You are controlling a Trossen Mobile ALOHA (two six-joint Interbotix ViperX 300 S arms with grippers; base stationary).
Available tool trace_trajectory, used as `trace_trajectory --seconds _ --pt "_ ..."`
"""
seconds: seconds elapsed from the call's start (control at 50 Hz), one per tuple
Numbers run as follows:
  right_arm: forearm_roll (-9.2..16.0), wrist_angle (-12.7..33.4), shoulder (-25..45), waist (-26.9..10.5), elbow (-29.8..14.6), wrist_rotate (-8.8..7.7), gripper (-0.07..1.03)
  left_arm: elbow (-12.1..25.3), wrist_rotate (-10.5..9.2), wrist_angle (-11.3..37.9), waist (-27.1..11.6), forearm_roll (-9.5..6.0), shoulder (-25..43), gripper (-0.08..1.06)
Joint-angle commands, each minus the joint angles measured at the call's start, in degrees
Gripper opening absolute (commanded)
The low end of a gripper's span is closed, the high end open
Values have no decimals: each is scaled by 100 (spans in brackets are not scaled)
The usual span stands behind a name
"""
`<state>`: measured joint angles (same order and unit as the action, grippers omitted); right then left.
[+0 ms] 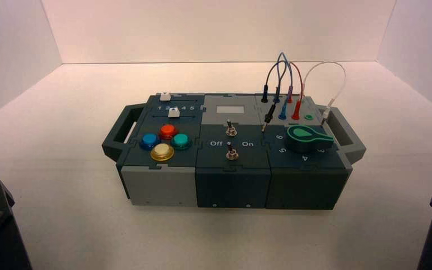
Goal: Flip the bottom switch on with the right gripper.
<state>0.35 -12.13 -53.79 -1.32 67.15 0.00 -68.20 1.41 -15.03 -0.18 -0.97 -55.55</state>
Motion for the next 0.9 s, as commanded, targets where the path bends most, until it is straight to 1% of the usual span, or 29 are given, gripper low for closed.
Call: trace_trajectory --seconds 0.02,0.18,0.32,0.44,0.54,0.58,0.64,0.74,0.76,0.84,0.9 --pt "18 -35 18 -18 -132 26 -3 123 26 -35 9 0 35 -3" --pt "9 -35 26 -18 -132 18 -3 123 26 -18 18 0 26 -3" --pt "35 -9 18 -26 -132 44 -2 132 62 70 18 -9 44 -3" --pt "53 167 26 -97 -149 53 -2 202 62 466 18 0 105 -3" --pt "88 299 18 -158 -167 62 -2 343 53 1046 -44 -9 176 -3" --pt "114 431 26 -158 -176 62 -3 422 44 1310 -123 -18 193 -3" --pt "167 729 53 -158 -229 62 -3 492 26 1626 -343 -35 193 -3" --pt "185 1116 79 -167 -325 53 -2 571 26 1942 -694 -44 193 -3" --pt "193 1187 70 -167 -334 62 -2 598 26 2039 -826 -44 202 -3" --pt "193 1397 53 -167 -378 62 -2 633 26 2232 -1081 -44 193 -3" --pt "229 1679 0 -167 -404 62 -2 650 26 2399 -1310 -53 202 -3"
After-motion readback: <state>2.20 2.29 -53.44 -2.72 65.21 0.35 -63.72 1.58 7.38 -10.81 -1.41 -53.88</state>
